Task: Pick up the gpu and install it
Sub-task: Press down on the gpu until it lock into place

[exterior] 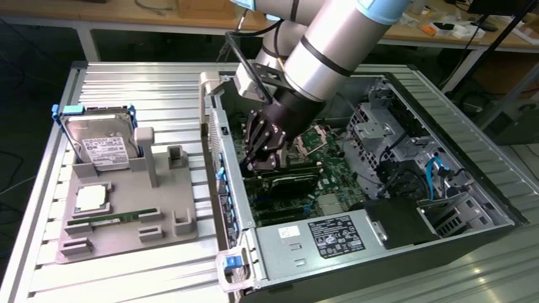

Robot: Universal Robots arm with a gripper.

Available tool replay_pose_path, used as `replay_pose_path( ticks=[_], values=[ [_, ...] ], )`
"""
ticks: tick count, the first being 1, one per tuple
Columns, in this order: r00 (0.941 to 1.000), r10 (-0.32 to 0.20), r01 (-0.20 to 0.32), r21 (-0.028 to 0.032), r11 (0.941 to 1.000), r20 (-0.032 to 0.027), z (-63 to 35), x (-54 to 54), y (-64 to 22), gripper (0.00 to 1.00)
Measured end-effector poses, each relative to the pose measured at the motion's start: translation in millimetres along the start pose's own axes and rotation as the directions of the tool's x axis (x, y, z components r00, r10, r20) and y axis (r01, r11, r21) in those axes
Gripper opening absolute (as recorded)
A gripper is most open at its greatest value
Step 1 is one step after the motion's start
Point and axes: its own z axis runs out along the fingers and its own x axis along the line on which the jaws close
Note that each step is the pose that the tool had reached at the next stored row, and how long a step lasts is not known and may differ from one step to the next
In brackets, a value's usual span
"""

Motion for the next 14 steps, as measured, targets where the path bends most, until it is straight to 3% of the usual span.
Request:
replay_pose_path(
  ticks=[3,8,10,14],
  values=[
    [1.0000,0.000,0.000,-0.0118,0.9999,0.0001,-2.7,0.2,-4.4,0.11],
    [1.0000,0.004,-0.004,-0.0237,0.9997,0.0021,-6.8,0.4,-6.5,0.11],
    [1.0000,0.005,-0.005,-0.0359,0.9993,0.0028,-7.1,0.4,-6.8,0.11],
    [1.0000,0.004,-0.004,-0.0727,0.9973,0.0029,-7.0,0.4,-7.0,0.11]
  ],
)
